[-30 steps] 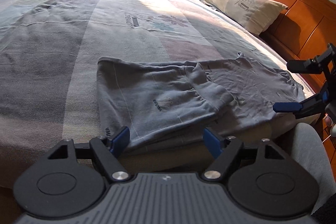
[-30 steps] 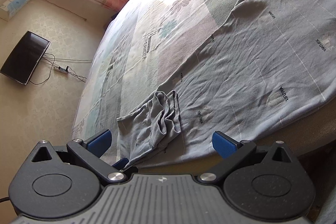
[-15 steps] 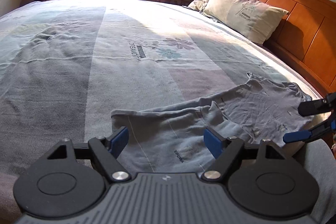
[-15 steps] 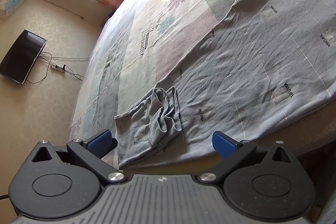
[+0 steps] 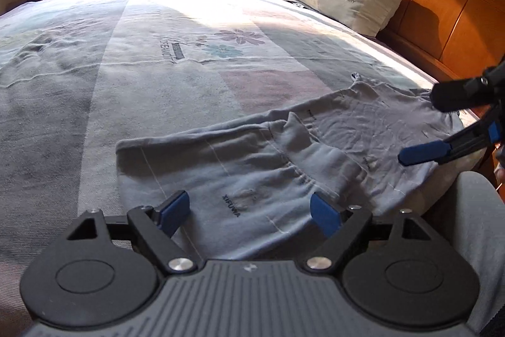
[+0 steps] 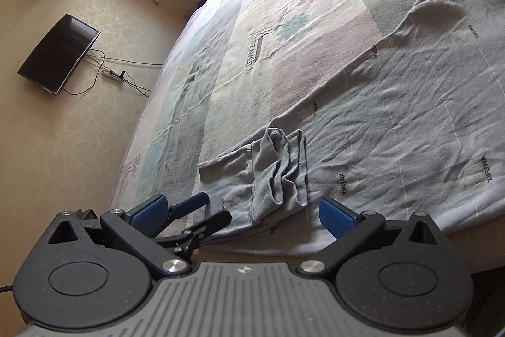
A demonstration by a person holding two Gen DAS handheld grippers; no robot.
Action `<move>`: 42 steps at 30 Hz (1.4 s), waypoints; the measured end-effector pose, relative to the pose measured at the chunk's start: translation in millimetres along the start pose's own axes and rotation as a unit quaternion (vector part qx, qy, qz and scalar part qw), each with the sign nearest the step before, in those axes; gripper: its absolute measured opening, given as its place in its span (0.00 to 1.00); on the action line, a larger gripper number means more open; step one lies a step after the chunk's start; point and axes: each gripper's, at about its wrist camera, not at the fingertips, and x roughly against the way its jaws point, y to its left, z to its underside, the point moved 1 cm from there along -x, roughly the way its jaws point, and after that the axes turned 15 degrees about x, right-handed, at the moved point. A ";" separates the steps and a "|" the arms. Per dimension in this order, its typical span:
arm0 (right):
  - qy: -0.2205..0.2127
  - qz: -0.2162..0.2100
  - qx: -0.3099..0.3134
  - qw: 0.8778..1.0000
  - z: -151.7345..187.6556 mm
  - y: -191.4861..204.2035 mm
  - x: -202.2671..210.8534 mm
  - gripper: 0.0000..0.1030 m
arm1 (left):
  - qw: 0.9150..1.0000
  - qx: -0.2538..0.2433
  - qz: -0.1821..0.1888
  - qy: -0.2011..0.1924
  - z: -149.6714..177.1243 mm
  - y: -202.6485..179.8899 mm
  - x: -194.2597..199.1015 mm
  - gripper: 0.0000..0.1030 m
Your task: Fold clothes
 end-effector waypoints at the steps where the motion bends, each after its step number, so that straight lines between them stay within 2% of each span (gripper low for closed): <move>1: 0.000 -0.006 0.002 1.000 -2.6 0.7 -2.0 1.00 | 1.000 -0.021 -0.011 0.004 3.4 -6.0 -0.1 0.86; 4: 0.002 -0.025 0.007 1.000 -10.4 2.7 -8.0 1.00 | 0.998 -0.058 -0.014 0.027 5.5 -15.1 6.1 0.87; 7: 0.011 -0.053 0.007 0.999 -21.9 4.8 -23.9 1.00 | 0.998 -0.043 0.010 0.037 3.7 -5.5 15.7 0.87; 10: 0.034 -0.080 0.027 0.996 -33.2 15.6 -47.2 1.00 | 0.999 -0.016 -0.010 0.027 -0.2 9.7 22.8 0.87; 12: 0.048 -0.078 0.043 0.995 -29.8 17.5 -59.7 1.00 | 1.000 0.005 -0.014 0.016 -3.7 20.1 26.8 0.87; 14: 0.057 -0.074 0.050 0.994 -23.2 15.4 -69.0 1.00 | 1.000 0.005 -0.019 0.010 -6.7 23.6 28.7 0.87; 20: 0.037 -0.088 -0.001 0.995 -2.2 -7.8 -55.5 1.00 | 1.000 -0.013 -0.002 -0.014 -30.1 14.9 25.7 0.87; 22: 0.018 -0.082 0.011 0.996 -4.9 -3.9 -43.4 1.00 | 0.999 -0.021 0.015 -0.020 -40.6 7.6 18.1 0.87; 25: 0.007 -0.080 0.048 0.996 -7.6 3.1 -34.3 1.00 | 0.999 -0.019 0.037 -0.006 -48.1 2.3 -4.1 0.87; 26: 0.009 -0.075 0.057 0.996 -7.0 3.5 -33.8 1.00 | 0.999 -0.013 0.038 0.003 -49.2 3.1 -12.8 0.87; 28: 0.021 -0.055 0.063 0.996 -2.2 0.6 -35.2 1.00 | 0.999 0.032 0.026 0.033 -48.3 14.9 -35.9 0.87; 30: 0.033 -0.041 0.056 0.997 4.1 -5.7 -35.8 1.00 | 0.998 0.053 0.035 0.019 -48.6 18.1 -35.9 0.87; 33: 0.012 -0.011 0.072 0.997 4.6 -10.1 -13.5 1.00 | 0.998 0.057 0.022 0.020 -51.1 13.5 -27.8 0.87; 36: -0.017 0.021 0.095 0.995 3.1 -13.3 13.8 1.00 | 0.999 0.034 0.019 0.016 -52.3 1.8 -13.8 0.87; 39: -0.046 0.073 0.120 0.989 2.2 -21.6 41.3 1.00 | 0.999 0.028 0.035 0.013 -62.4 -9.4 -6.4 0.87; 42: -0.051 0.131 0.122 0.982 3.6 -41.8 54.5 1.00 | 0.997 0.034 0.061 0.024 -78.2 -22.1 -15.5 0.87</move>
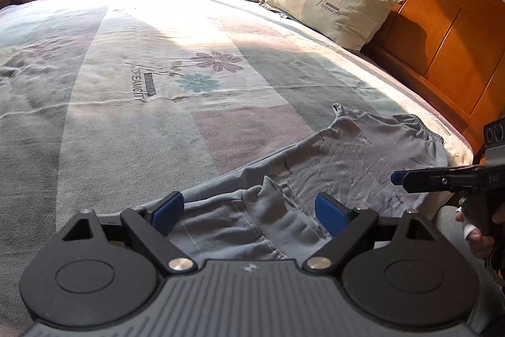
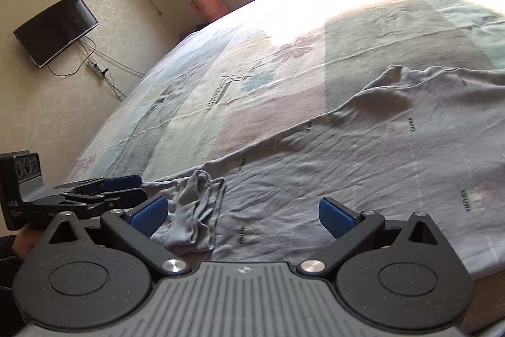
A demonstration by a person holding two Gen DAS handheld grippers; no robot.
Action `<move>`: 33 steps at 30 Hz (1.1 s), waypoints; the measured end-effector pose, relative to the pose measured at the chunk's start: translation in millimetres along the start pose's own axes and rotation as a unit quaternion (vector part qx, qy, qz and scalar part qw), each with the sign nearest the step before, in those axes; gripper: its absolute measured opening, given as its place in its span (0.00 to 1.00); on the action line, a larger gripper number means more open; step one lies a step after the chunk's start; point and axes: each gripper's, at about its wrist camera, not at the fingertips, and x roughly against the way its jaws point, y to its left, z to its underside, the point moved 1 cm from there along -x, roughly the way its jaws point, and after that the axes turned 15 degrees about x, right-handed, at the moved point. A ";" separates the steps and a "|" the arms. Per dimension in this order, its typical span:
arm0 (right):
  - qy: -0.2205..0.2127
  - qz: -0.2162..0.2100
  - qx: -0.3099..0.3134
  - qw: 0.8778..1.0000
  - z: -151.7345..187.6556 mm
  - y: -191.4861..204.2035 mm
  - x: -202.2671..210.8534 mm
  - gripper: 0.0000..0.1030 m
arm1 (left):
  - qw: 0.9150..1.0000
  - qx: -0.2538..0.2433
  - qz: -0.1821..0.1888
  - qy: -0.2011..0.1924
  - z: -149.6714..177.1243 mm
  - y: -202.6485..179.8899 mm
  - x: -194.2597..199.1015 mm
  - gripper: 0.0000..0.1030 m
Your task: Fold clothes
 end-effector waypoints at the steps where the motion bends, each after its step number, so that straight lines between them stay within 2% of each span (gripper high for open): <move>1: 0.000 0.004 0.003 1.000 2.1 -1.5 -0.6 1.00 | 1.000 0.001 0.007 0.006 -4.9 -4.3 -5.9 0.87; 4: 0.002 0.014 0.014 1.000 8.4 -5.8 -2.3 1.00 | 0.998 0.020 0.036 0.037 -13.7 -9.7 -34.1 0.87; 7: 0.003 0.025 0.024 0.999 14.8 -10.2 -4.0 1.00 | 0.996 0.058 0.026 0.066 -13.1 -2.6 -65.3 0.87; 10: 0.004 0.035 0.035 0.999 21.1 -14.6 -5.7 1.00 | 0.996 0.067 0.016 0.049 -11.3 4.4 -75.2 0.88; 12: 0.004 0.042 0.046 0.998 25.1 -15.7 -6.8 1.00 | 0.996 0.072 0.008 0.053 -15.0 2.2 -74.9 0.88; 15: 0.000 0.054 0.091 0.994 31.7 -6.9 -9.0 1.00 | 0.997 0.042 -0.025 0.054 -20.8 -16.1 -70.3 0.88; 17: 0.000 0.068 0.125 0.990 36.3 0.1 -11.1 1.00 | 0.998 0.014 -0.018 0.051 -23.6 -32.9 -65.6 0.88; 21: -0.002 0.099 0.173 0.980 44.7 13.0 -16.9 1.00 | 0.997 0.016 0.023 0.078 -27.7 -59.4 -80.3 0.88; 23: -0.003 0.102 0.180 0.978 46.2 14.1 -17.5 1.00 | 0.995 0.028 0.020 0.098 -25.6 -63.0 -98.6 0.88; 25: -0.005 0.101 0.183 0.978 47.0 13.9 -17.1 1.00 | 0.992 0.048 -0.002 0.112 -23.7 -56.9 -118.0 0.88; 33: -0.013 0.097 0.192 0.976 50.5 13.0 -15.6 1.00 | 0.992 0.064 -0.001 0.112 -27.2 -74.9 -135.8 0.88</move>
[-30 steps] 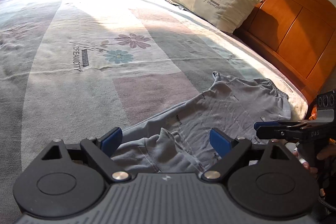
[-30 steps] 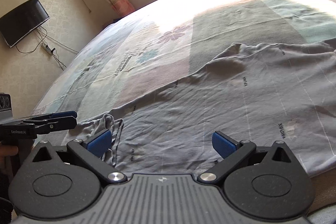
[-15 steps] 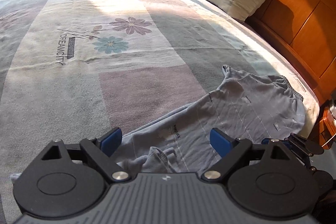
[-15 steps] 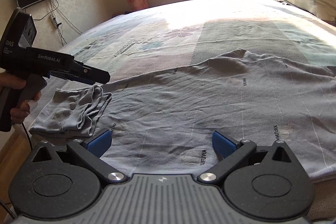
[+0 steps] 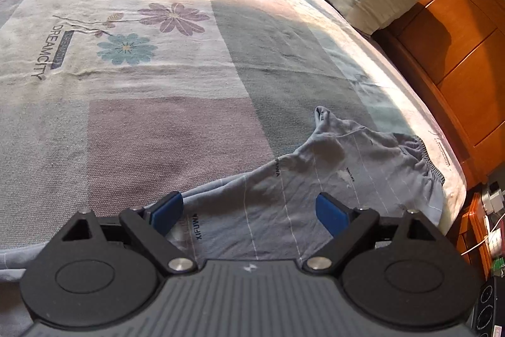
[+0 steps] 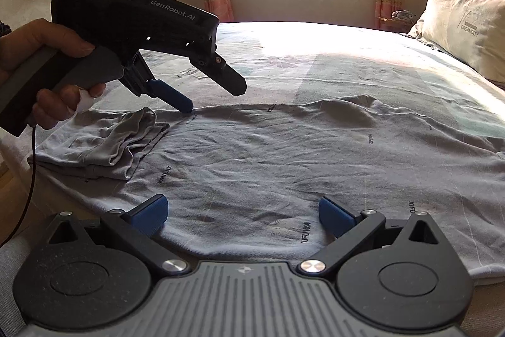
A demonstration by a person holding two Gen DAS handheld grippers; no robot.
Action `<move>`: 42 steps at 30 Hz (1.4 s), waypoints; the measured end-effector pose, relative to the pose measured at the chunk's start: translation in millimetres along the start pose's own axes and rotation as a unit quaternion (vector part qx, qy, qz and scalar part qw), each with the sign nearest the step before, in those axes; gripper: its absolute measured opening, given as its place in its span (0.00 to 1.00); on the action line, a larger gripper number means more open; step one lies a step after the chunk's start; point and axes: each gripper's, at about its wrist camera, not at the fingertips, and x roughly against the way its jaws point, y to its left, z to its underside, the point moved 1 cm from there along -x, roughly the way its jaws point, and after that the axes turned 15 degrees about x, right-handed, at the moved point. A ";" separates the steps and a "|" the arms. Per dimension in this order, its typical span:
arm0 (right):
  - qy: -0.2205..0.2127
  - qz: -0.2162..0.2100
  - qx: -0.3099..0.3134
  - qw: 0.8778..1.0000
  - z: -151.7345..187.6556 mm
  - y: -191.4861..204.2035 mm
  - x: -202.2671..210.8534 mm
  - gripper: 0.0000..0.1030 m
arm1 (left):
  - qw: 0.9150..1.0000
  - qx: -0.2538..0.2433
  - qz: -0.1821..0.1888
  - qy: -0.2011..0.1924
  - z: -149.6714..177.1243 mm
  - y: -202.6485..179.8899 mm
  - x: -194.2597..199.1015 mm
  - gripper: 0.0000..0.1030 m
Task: Fold clothes
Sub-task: 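Move the open left tool off the bundle over the spread grey sweatpants, then move the open right tool to the waistband of the spread grey sweatpants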
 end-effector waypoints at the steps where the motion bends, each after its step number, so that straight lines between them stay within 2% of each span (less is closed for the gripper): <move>1: -0.001 0.000 0.001 1.000 0.4 0.0 0.2 1.00 | 1.000 0.002 0.000 0.000 -0.6 -2.4 -2.0 0.88; 7: -0.008 -0.002 0.008 1.000 3.1 0.2 1.3 1.00 | 1.000 0.013 0.003 -0.001 -4.3 -16.9 -13.8 0.89; 9: -0.011 -0.002 0.010 1.000 4.0 0.2 1.7 1.00 | 0.999 0.031 0.003 -0.009 -7.3 -20.3 -12.0 0.89; 14: -0.015 -0.006 0.007 1.000 4.5 -0.9 4.3 1.00 | 0.999 -0.021 -0.012 -0.021 2.8 -41.8 20.0 0.89; 17: -0.023 -0.011 -0.030 0.999 -0.6 -12.7 16.0 1.00 | 0.998 -0.056 -0.020 -0.036 14.7 -51.6 49.8 0.89; 18: -0.029 -0.006 -0.046 0.999 -2.5 -18.0 22.4 1.00 | 0.997 -0.067 -0.024 -0.040 19.7 -54.2 59.1 0.89; 20: -0.036 0.031 -0.071 0.996 -5.3 -30.7 35.4 1.00 | 0.994 -0.095 -0.034 -0.045 31.5 -56.8 72.3 0.89; 23: -0.002 0.097 -0.097 0.991 -4.9 -51.3 39.5 1.00 | 0.988 -0.141 -0.054 -0.040 52.0 -60.7 83.8 0.89; 26: 0.064 0.120 -0.134 0.982 4.9 -68.2 27.8 1.00 | 0.980 -0.188 -0.059 -0.032 72.1 -65.7 87.4 0.89; 29: 0.092 0.132 -0.122 0.979 11.6 -64.5 30.2 1.00 | 0.975 -0.214 -0.063 -0.025 90.0 -67.7 84.7 0.89; 33: 0.106 0.136 -0.106 0.979 12.1 -52.8 43.2 1.00 | 0.977 -0.204 -0.059 -0.021 110.6 -61.8 65.8 0.89; 36: 0.092 0.146 -0.110 0.979 7.0 -54.0 56.4 1.00 | 0.985 -0.173 -0.022 -0.008 122.5 -55.6 51.9 0.89; 38: 0.083 0.153 -0.113 0.978 3.5 -54.7 65.2 1.00 | 0.986 -0.164 -0.007 0.011 129.2 -52.5 42.5 0.89; 40: 0.074 0.161 -0.121 0.977 -0.1 -58.8 71.6 1.00 | 0.985 -0.167 -0.016 0.030 133.3 -49.1 34.8 0.89; 42: 0.063 0.163 -0.134 0.976 -4.5 -65.2 75.5 1.00 | 0.984 -0.173 -0.020 0.030 132.0 -48.7 41.0 0.89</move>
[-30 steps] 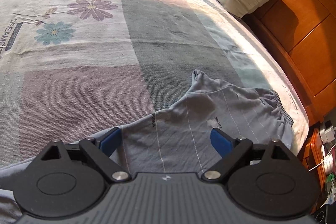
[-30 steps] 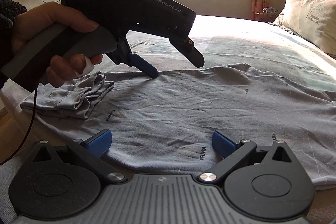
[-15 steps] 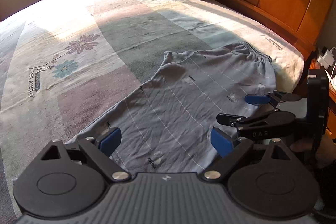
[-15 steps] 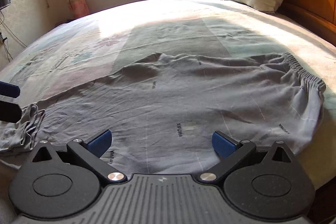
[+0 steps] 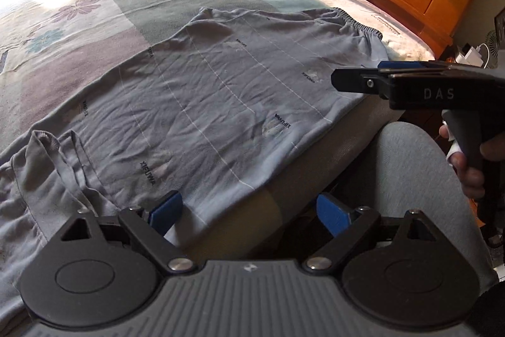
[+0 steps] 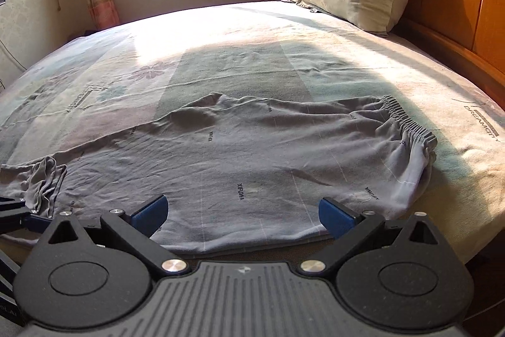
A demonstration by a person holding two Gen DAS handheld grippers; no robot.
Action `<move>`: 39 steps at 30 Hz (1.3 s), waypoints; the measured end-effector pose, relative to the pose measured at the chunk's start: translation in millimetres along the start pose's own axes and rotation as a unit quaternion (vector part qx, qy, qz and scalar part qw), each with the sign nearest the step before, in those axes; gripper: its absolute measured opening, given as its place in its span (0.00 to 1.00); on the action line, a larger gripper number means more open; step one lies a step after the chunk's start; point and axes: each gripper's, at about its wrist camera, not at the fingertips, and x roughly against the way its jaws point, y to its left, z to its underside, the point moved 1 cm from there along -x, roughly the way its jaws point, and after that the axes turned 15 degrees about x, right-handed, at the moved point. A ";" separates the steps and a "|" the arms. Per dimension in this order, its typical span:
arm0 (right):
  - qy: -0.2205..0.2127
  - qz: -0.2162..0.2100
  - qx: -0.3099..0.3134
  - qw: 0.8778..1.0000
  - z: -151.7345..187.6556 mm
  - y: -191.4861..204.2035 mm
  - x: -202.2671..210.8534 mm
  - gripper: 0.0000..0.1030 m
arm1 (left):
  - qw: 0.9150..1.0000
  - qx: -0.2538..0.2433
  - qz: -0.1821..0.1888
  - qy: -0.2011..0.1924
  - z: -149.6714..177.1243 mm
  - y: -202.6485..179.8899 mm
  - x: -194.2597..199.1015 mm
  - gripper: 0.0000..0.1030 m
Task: Fold clothes
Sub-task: 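Move the open right tool to the waistband of the spread grey sweatpants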
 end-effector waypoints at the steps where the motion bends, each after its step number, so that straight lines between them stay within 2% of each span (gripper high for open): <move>1: -0.003 -0.002 -0.002 1.000 -2.0 -1.2 -1.2 1.00 | 1.000 0.001 -0.001 0.001 -1.7 1.3 4.7 0.89; 4: -0.007 -0.002 0.008 1.000 -6.5 -0.6 -10.4 1.00 | 1.000 0.008 -0.002 -0.026 -18.0 9.6 27.2 0.89; 6: -0.008 -0.003 0.014 1.000 -8.7 -0.2 -17.7 1.00 | 0.999 0.030 -0.003 -0.044 -37.1 17.6 39.7 0.89; 10: 0.005 -0.011 0.016 1.000 -6.6 0.2 -39.9 1.00 | 0.993 0.085 0.046 -0.063 -77.5 26.5 48.6 0.90; 12: 0.017 -0.017 0.009 1.000 -1.8 -0.9 -49.5 1.00 | 0.990 0.105 0.072 -0.066 -99.3 23.3 40.8 0.91; 17: 0.014 -0.026 -0.022 0.999 11.9 -4.4 -58.1 1.00 | 0.990 0.099 0.090 -0.042 -147.9 -2.0 -12.6 0.92; 28: -0.004 -0.008 0.007 1.000 18.6 3.8 -57.4 1.00 | 0.986 0.140 0.087 0.003 -182.3 -12.5 -123.6 0.92; 31: -0.013 -0.015 -0.002 1.000 20.4 0.6 -56.1 1.00 | 0.987 0.144 0.077 0.004 -184.7 -15.4 -117.5 0.92; 39: -0.029 -0.025 -0.024 0.999 22.6 -4.2 -54.1 1.00 | 0.995 0.093 0.026 0.002 -172.2 -31.2 -67.2 0.92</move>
